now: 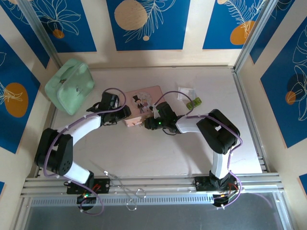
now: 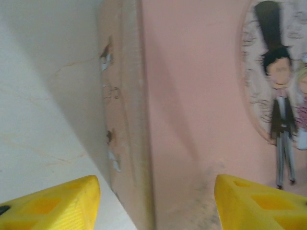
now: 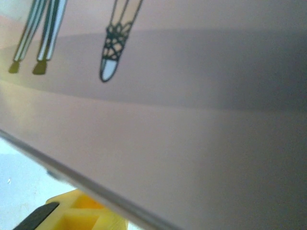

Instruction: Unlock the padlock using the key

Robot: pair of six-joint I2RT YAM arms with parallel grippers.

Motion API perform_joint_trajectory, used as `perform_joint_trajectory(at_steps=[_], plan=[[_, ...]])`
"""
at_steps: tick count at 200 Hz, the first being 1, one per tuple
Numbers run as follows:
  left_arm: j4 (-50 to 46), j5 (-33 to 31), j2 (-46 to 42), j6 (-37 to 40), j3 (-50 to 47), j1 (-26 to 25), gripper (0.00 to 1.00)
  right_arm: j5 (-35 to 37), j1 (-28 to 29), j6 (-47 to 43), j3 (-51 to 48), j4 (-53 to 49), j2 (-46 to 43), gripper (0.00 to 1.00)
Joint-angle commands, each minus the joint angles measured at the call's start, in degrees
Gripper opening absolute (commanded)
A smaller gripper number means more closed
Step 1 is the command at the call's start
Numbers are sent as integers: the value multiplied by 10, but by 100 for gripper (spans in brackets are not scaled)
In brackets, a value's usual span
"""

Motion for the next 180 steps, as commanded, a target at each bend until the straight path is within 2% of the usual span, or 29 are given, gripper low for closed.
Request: perform_joint_trajectory(at_steps=[1, 37, 78, 100, 116, 156, 180], plan=[[0, 14, 8, 13, 18, 13, 61, -25, 11, 0, 4, -46, 19, 35], [9, 30, 21, 12, 14, 14, 55, -26, 19, -3, 15, -56, 27, 37], [20, 38, 24, 6, 4, 15, 51, -21, 23, 2, 23, -66, 33, 32], [23, 39, 24, 4, 1, 14, 50, -20, 22, 6, 23, -69, 34, 24], [25, 40, 24, 4, 1, 16, 49, -20, 22, 9, 24, -72, 33, 15], [25, 40, 29, 7, 0, 19, 49, -7, 26, 32, 23, -105, 16, 5], [22, 41, 43, 14, 3, 24, 45, -6, 32, 56, 18, -123, -6, 0]])
